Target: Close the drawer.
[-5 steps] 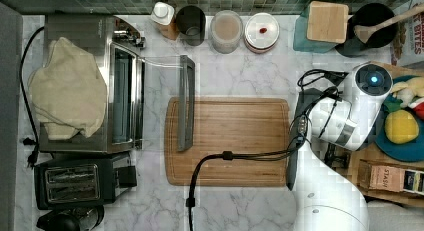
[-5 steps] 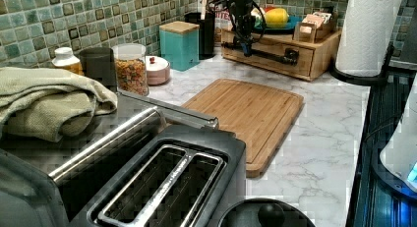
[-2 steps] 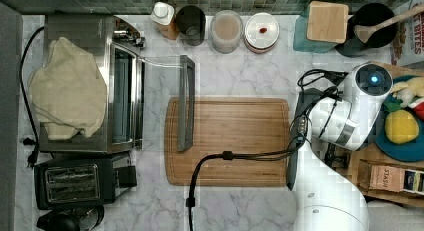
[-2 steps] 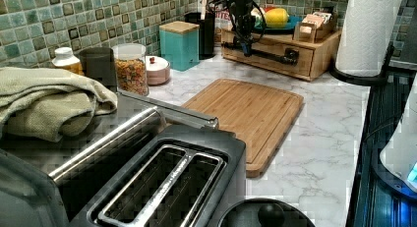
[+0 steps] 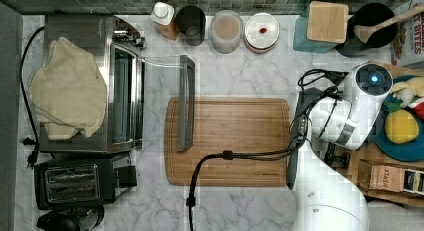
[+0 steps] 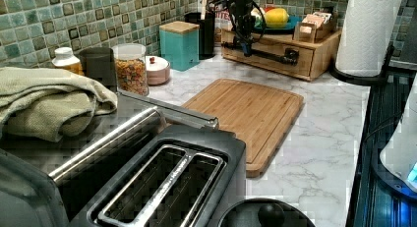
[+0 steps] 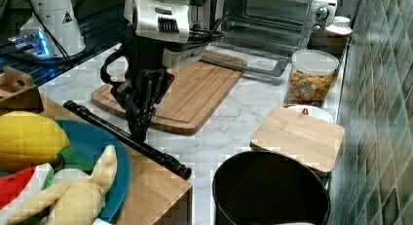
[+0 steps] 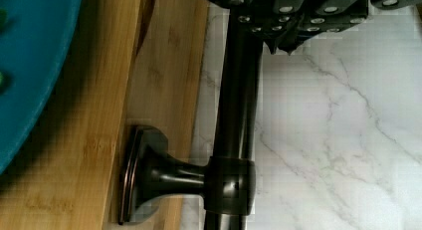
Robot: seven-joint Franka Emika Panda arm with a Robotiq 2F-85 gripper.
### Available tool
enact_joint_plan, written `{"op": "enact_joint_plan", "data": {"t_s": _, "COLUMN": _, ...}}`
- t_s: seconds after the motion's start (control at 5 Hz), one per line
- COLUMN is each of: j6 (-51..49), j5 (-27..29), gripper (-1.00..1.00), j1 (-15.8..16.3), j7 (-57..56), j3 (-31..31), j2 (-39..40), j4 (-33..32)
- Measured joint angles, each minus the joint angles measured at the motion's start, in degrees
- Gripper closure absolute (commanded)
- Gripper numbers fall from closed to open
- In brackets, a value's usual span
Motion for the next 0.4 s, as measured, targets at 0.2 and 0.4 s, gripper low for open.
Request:
{"op": "enact_joint_plan", "data": {"t_s": 0.2, "j6": -0.1, "j5": 0.0, "gripper": 1.0, "j1": 0.0, "j7": 0.0, "j3": 0.0, "j2": 0.0, "j4": 0.0}}
{"op": "enact_joint_plan", "data": {"t_s": 0.4, "j6": -0.6, "j5": 0.0, "gripper": 1.0, "j1": 0.2, "j7": 0.0, "j3": -0.1, "j2": 0.1, "j4": 0.3}}
